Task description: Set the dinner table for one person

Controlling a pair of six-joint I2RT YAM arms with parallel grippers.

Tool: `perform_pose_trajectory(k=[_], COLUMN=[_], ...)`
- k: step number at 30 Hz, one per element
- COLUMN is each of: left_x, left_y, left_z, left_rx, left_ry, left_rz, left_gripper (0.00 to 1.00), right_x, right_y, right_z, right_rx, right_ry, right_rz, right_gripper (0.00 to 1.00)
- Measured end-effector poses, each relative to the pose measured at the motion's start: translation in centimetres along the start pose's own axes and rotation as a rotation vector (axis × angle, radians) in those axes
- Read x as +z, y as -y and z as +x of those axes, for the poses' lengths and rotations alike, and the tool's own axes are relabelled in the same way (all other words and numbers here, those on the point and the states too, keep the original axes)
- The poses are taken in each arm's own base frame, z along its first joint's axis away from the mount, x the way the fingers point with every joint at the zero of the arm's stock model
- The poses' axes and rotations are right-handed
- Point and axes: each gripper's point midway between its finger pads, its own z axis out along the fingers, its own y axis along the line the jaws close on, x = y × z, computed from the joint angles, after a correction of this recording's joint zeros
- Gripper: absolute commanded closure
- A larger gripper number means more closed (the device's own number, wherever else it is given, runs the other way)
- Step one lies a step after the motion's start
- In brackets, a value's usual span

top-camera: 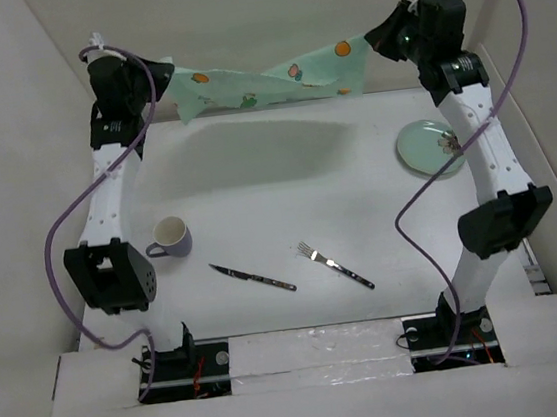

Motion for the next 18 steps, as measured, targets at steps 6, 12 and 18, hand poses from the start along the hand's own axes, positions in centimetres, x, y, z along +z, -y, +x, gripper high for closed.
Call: perform_pose_trajectory(k=[6,12,18], left_x=[-7.1,-6.9,-6.4], left_y=[-4.4,-16.6,-22.5], left_z=[1.2,9.5,15.9], left_rx=[-0.042,-0.129,-0.162], left_ry=[0.059,-0.097,-0.265], left_rz=[-0.015,-0.247,-0.377], left_gripper=[1.00,1.00,1.00], right_x=[-4.5,-2.5,-2.7], right_y=[2.5,12.1,19.0], right_z=[5.2,20.4,29.4], right_rx=[0.021,0.090,0.154], right_ry=[-0.069,-0.388,-0.598], right_rz=[0.004,0.166,0.317], right_gripper=[1.00,1.00,1.00])
